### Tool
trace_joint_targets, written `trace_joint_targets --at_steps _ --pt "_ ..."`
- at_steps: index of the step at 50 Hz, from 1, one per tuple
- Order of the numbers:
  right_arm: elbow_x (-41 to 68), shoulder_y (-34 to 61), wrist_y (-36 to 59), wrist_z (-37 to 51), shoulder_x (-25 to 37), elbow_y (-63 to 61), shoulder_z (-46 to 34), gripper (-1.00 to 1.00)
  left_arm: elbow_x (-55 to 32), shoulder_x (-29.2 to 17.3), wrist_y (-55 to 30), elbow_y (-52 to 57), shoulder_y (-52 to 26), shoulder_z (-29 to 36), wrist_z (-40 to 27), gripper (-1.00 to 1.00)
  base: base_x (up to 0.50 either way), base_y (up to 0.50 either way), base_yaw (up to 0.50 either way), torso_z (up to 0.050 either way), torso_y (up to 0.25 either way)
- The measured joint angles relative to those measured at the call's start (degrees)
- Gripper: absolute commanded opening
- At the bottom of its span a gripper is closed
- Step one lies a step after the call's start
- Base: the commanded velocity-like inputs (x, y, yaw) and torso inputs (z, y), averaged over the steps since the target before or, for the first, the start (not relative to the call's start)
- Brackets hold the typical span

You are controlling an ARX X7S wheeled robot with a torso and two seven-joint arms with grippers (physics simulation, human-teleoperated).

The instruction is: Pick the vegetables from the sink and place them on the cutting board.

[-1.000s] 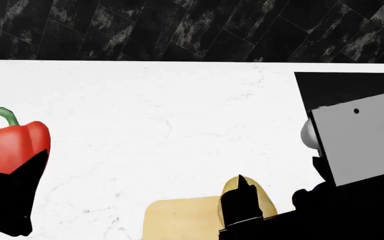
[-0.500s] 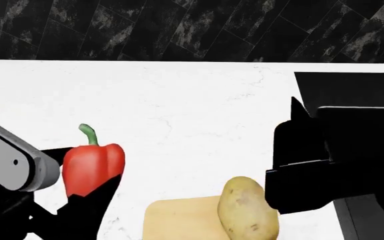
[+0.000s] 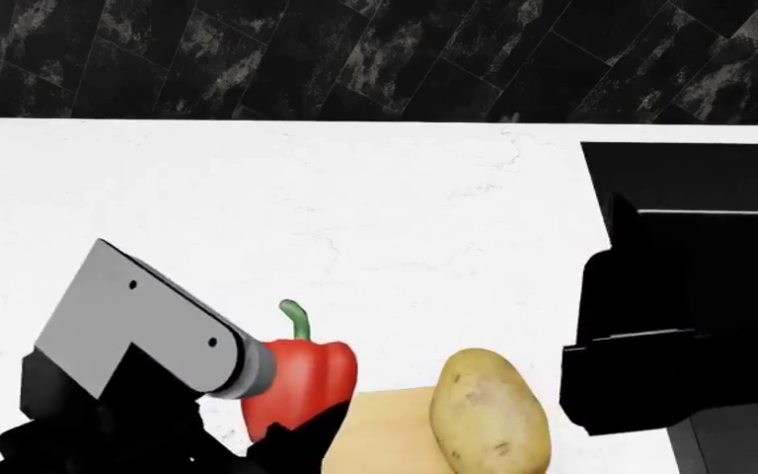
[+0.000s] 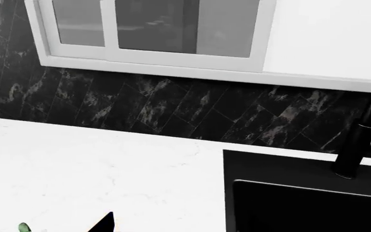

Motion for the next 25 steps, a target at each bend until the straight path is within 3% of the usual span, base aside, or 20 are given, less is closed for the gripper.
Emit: trace_joint_targets --at_steps 25 --pt "-2.6 -4.9 -2.3 -1.8 0.5 -1.4 1.2 1.0 0.4 5.7 -0.6 -6.3 1.4 2.2 -0.7 -1.0 0.0 0.0 0.0 0.0 0.0"
